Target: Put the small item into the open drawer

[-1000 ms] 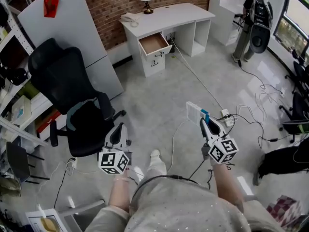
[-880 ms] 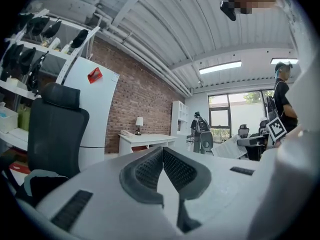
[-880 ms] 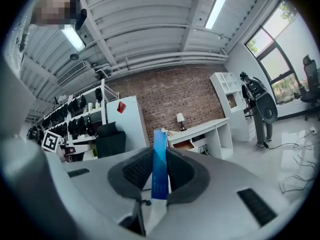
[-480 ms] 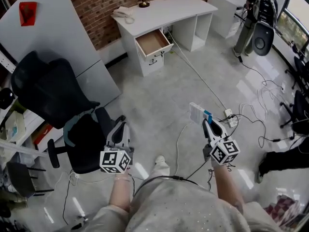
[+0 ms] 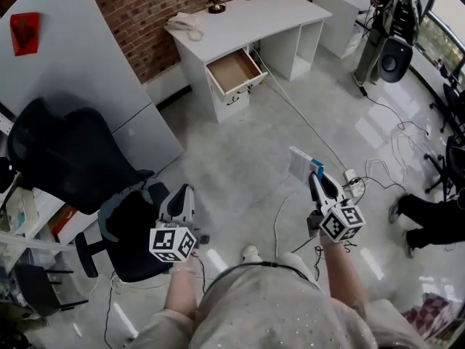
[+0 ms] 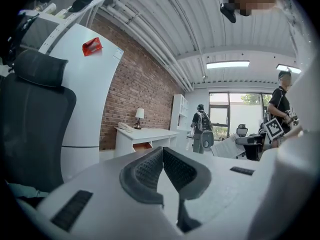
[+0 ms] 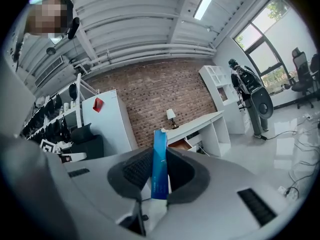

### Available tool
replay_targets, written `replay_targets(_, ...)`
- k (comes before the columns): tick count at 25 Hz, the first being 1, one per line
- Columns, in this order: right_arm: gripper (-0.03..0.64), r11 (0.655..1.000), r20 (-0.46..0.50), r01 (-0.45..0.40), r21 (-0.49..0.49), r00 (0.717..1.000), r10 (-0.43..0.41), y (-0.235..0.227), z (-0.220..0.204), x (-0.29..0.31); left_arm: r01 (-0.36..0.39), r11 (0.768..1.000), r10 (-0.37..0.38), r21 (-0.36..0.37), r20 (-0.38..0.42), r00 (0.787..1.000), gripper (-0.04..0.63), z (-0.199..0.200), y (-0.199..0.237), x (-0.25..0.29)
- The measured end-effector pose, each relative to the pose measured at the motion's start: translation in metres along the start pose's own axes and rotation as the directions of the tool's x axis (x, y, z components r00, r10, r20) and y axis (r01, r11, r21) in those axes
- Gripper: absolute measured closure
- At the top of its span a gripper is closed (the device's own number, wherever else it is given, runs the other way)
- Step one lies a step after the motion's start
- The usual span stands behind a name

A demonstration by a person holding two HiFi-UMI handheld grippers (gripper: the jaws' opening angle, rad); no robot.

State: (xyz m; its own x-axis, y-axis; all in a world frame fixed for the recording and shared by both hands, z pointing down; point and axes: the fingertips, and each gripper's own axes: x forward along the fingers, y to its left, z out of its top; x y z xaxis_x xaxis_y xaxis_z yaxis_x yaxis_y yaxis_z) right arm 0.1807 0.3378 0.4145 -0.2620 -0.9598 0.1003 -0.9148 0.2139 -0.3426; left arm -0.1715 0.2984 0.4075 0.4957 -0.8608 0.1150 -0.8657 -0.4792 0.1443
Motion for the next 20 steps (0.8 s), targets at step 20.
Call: replay_targets(20, 0.540, 0.997, 0.034, -0.063, 0.044, 0.998, 0.062, 0.004, 0.029, 0.075, -0.032, 0.999, 0.032, -0.038, 0.006, 0.999, 0.589, 0.001, 0.037, 0.038)
